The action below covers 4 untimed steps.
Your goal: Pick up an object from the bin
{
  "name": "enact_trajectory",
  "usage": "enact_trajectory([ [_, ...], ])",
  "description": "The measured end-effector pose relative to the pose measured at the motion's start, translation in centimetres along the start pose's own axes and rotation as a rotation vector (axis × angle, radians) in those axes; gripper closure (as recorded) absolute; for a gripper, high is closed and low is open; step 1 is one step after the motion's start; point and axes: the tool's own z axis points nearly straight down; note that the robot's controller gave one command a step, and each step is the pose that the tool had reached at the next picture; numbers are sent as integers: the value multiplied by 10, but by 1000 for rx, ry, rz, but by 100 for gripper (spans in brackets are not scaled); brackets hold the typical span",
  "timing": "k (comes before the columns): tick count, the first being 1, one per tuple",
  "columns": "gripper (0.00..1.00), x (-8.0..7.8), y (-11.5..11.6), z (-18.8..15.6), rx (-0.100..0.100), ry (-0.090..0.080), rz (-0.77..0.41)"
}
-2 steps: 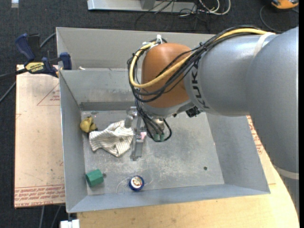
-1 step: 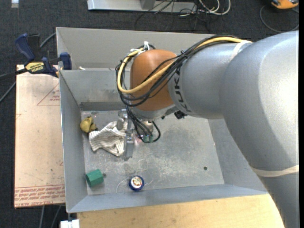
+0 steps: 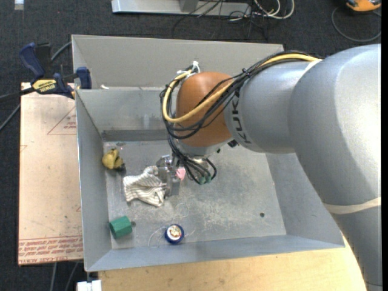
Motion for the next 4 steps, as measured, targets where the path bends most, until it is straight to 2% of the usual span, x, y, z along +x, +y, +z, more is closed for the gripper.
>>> enact_trajectory([
  [1, 100, 0, 0, 0, 0, 0, 0],
  [2, 100, 5, 2, 3, -1, -8, 3],
  [3, 100, 1, 8, 4, 0, -2, 23],
  [4, 100, -2, 9, -71, -2, -13, 9],
])
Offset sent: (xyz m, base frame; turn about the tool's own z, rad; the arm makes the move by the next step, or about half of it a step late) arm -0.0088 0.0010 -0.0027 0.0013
